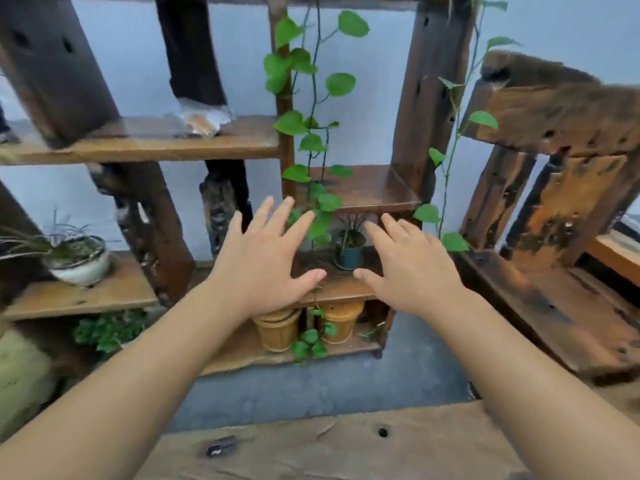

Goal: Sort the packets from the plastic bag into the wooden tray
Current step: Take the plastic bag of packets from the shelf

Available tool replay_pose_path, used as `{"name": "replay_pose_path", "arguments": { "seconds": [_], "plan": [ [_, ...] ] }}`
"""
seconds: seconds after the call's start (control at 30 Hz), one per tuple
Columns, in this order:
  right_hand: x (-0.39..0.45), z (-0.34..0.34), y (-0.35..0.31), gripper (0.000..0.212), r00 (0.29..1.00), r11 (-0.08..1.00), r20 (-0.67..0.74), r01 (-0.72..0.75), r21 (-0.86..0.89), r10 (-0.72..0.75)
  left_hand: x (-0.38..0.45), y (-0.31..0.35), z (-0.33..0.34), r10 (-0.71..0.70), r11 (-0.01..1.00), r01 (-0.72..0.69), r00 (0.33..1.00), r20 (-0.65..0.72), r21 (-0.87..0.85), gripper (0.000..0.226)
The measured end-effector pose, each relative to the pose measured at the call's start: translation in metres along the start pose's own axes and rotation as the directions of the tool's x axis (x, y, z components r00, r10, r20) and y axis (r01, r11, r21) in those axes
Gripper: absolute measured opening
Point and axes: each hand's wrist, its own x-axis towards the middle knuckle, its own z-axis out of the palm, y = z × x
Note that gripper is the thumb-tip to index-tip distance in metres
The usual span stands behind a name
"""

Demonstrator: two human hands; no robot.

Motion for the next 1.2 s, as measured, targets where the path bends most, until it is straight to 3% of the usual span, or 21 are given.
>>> {"name": "replay_pose_path", "arguments": {
  "seconds": [0.23, 0.4, 0.87, 1.2],
  "plan": [
    [0.034, -0.008, -0.090, 0.078, 0.961, 0.959, -0.059, 0.274, 0.066, -0.271, -0.061, -0.061, -0.021, -0.257, 0.963, 0.257, 0.966, -0.012, 0.080, 0.088],
    [0.045, -0.021, -0.127, 0.078, 0.933, 0.931, -0.074, 0.357, 0.080, -0.351, -0.078, -0.087, -0.035, -0.325, 0.940, 0.327, 0.945, -0.036, 0.102, 0.086],
    [0.117, -0.036, -0.174, 0.078, 0.936, 0.936, -0.099, 0.345, 0.071, -0.337, -0.035, -0.170, -0.049, -0.311, 0.948, 0.315, 0.948, -0.075, 0.049, 0.085],
    [0.228, -0.033, -0.252, 0.078, 0.975, 0.971, -0.105, 0.209, 0.112, -0.198, 0.030, -0.311, -0.018, -0.189, 0.981, 0.193, 0.978, -0.094, 0.034, 0.085]
  ]
}}
